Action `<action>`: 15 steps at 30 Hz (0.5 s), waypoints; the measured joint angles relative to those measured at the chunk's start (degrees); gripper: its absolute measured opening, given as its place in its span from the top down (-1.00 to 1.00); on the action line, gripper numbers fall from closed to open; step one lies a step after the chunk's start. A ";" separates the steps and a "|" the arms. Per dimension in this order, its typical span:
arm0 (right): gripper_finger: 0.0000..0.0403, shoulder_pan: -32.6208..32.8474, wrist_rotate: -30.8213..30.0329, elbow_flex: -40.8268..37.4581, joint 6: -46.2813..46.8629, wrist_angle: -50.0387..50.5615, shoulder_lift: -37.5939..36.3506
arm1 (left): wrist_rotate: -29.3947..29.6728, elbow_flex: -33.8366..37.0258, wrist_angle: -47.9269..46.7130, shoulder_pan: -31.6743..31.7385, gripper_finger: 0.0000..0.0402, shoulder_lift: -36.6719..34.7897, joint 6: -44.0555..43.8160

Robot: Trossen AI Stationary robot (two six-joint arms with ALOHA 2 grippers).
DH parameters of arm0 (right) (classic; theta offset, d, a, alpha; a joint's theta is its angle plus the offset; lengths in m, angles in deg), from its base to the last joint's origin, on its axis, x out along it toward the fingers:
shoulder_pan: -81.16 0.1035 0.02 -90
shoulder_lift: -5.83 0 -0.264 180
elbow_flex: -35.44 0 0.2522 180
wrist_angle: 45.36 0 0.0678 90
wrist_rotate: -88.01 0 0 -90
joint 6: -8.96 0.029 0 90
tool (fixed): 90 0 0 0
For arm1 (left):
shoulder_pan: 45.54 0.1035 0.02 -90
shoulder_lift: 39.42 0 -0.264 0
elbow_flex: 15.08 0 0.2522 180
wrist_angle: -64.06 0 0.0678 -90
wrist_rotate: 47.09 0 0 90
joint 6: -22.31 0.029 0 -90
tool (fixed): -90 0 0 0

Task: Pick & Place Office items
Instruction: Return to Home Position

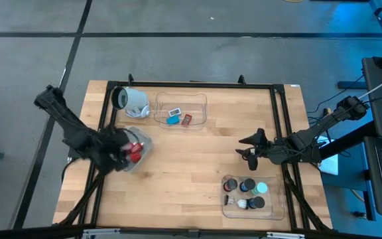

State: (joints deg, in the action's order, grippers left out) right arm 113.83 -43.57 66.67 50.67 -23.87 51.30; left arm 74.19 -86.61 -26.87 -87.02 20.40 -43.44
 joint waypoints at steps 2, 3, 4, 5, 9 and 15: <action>-0.18 0.00 0.94 0.00 2.82 0.02 0.00 | 4.86 -0.01 -2.63 -2.86 0.17 -4.35 -4.17; -0.18 0.00 1.54 0.00 3.49 -0.02 0.00 | 7.15 0.24 -4.05 -4.46 0.18 -6.78 -6.68; -0.18 0.00 2.10 0.00 4.14 -0.02 0.00 | 9.37 0.61 -5.58 -6.12 0.18 -9.10 -9.52; -0.18 0.00 2.42 0.00 4.47 0.02 0.00 | 11.06 1.23 -7.09 -8.00 0.19 -11.47 -12.10; -0.18 0.00 4.62 0.00 5.10 -0.64 0.00 | 17.42 4.59 -9.97 -14.32 0.20 -20.83 -17.93; -0.18 0.03 6.20 0.00 7.33 -1.29 0.00 | 25.88 12.11 -8.12 -19.04 0.20 -32.87 -15.38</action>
State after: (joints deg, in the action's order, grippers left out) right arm 113.85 -37.37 66.67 58.00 -25.16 51.30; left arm 100.07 -74.50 -34.99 -106.06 -12.47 -58.82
